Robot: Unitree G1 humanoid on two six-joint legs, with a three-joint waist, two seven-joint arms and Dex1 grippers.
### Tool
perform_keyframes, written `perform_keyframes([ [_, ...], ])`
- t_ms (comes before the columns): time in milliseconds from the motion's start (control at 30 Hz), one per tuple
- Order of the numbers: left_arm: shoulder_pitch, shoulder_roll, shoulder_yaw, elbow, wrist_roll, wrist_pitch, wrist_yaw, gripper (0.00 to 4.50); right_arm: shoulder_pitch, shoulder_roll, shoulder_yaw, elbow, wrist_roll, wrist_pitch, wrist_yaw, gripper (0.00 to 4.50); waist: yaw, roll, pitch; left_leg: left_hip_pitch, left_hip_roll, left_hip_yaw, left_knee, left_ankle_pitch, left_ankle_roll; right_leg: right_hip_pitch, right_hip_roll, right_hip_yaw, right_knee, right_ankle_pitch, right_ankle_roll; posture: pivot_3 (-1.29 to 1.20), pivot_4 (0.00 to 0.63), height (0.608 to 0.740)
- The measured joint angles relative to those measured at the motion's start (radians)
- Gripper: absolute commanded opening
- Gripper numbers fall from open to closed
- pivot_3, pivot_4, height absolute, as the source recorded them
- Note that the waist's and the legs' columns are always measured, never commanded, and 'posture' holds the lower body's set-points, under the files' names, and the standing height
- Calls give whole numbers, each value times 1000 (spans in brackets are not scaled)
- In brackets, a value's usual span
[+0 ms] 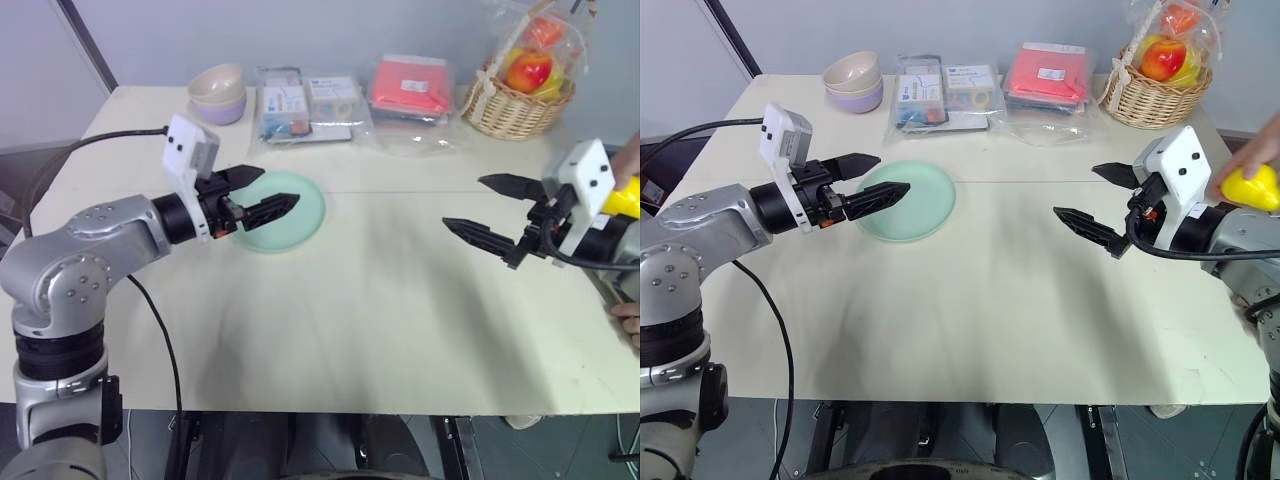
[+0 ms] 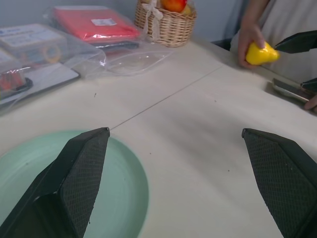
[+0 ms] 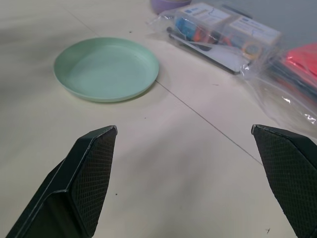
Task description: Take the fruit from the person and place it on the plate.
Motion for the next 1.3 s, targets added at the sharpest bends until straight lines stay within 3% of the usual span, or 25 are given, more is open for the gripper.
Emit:
perform_keyframes([
  [467, 0, -4, 0, 4, 1, 0, 12, 4500, -31, 24, -10, -2, 33, 28, -41, 4447, -2, 0, 0, 0, 0, 0, 0, 0, 0, 0, 0, 0, 0, 0, 0, 0, 150, 740],
  [700, -13, -21, -14, 15, 5, -2, 17, 4500, -368, 270, 6, 63, 226, 252, -387, 4447, -5, 0, 0, 0, 0, 0, 1, 0, 0, -1, 0, 0, 1, 0, 0, 0, 150, 740],
  [867, -16, -22, -21, 21, 10, -4, 16, 4500, -496, 387, 5, 139, 359, 358, -579, 4447, 1, 0, 0, -3, 0, -1, 3, 0, 0, -2, 0, 0, 1, 0, 0, 0, 150, 740],
  [1300, -17, -25, -25, 19, 20, -15, 22, 4500, -590, 490, 91, 262, 373, 360, -660, 4447, -9, 0, 0, -3, 0, 0, 3, 0, 0, -4, 0, 0, 3, 0, 0, 0, 150, 740],
])
